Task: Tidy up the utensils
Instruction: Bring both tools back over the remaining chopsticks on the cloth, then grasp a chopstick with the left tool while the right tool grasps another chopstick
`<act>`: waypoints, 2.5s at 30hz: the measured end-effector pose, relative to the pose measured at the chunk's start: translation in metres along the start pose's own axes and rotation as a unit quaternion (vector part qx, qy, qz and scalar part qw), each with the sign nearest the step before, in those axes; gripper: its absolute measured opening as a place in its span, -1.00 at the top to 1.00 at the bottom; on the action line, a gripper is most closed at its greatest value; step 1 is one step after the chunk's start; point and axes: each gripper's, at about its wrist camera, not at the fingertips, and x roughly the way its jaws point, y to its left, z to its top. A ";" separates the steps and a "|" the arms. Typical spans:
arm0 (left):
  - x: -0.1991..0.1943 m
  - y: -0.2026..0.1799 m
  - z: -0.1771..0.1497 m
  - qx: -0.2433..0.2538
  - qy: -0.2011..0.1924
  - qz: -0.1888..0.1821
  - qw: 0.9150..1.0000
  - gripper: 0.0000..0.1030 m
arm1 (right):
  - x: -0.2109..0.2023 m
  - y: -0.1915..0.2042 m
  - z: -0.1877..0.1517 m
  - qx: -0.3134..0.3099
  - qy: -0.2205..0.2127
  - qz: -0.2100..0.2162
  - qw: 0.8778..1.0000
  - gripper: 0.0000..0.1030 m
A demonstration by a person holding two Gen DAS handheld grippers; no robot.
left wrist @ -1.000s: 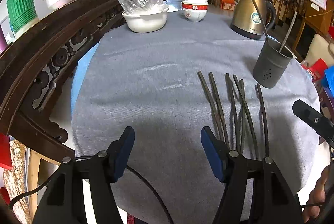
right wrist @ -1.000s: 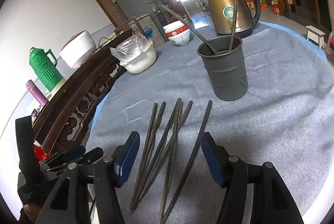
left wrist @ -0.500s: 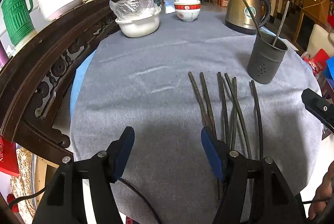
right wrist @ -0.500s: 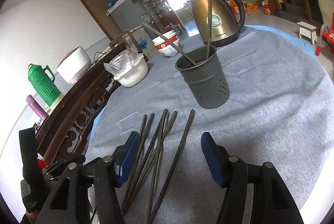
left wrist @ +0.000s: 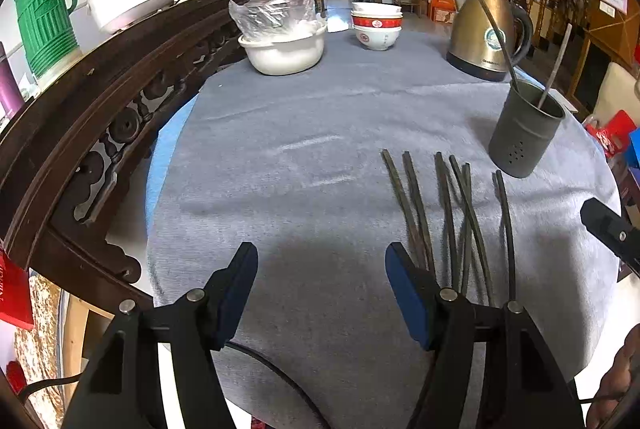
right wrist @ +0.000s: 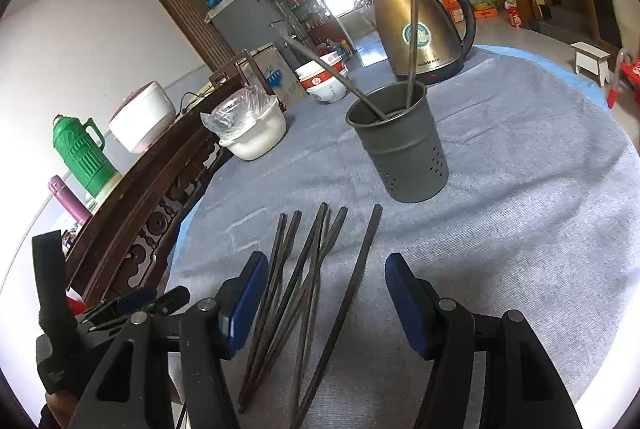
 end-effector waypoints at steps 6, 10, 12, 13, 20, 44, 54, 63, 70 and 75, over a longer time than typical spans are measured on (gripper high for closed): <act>0.002 0.012 0.004 -0.015 -0.002 -0.005 1.000 -0.31 | 0.003 0.007 0.000 -0.004 0.006 -0.005 1.000 -0.26; 0.005 0.012 0.011 -0.012 -0.001 -0.020 1.000 -0.31 | 0.006 0.006 0.001 -0.001 0.011 -0.013 1.000 -0.26; 0.009 0.012 0.017 -0.014 0.004 -0.034 0.999 -0.31 | 0.008 0.006 0.001 0.001 0.017 -0.017 1.000 -0.26; 0.010 0.013 0.019 -0.016 0.006 -0.037 0.999 -0.31 | 0.009 0.006 0.000 0.001 0.018 -0.019 1.000 -0.26; 0.021 0.016 0.014 -0.028 0.025 -0.044 0.998 -0.31 | 0.014 0.010 -0.001 -0.008 0.025 -0.027 0.999 -0.26; 0.048 0.040 0.004 -0.054 0.051 -0.039 0.996 -0.31 | 0.156 0.038 0.046 -0.066 0.140 -0.084 0.984 0.44; 0.049 0.034 0.013 -0.043 0.053 -0.049 0.996 -0.31 | 0.167 0.031 0.047 -0.056 0.157 -0.077 0.983 0.85; 0.080 0.012 0.055 -0.020 0.103 -0.118 0.988 -0.30 | 0.110 0.024 0.055 -0.027 0.094 -0.030 0.995 0.86; 0.126 -0.013 0.096 -0.033 0.167 -0.169 0.971 -0.22 | 0.079 0.010 0.061 0.008 0.061 0.004 0.998 0.86; 0.153 -0.030 0.120 -0.058 0.215 -0.185 0.957 0.08 | 0.068 0.009 0.062 0.014 0.049 0.015 0.999 0.86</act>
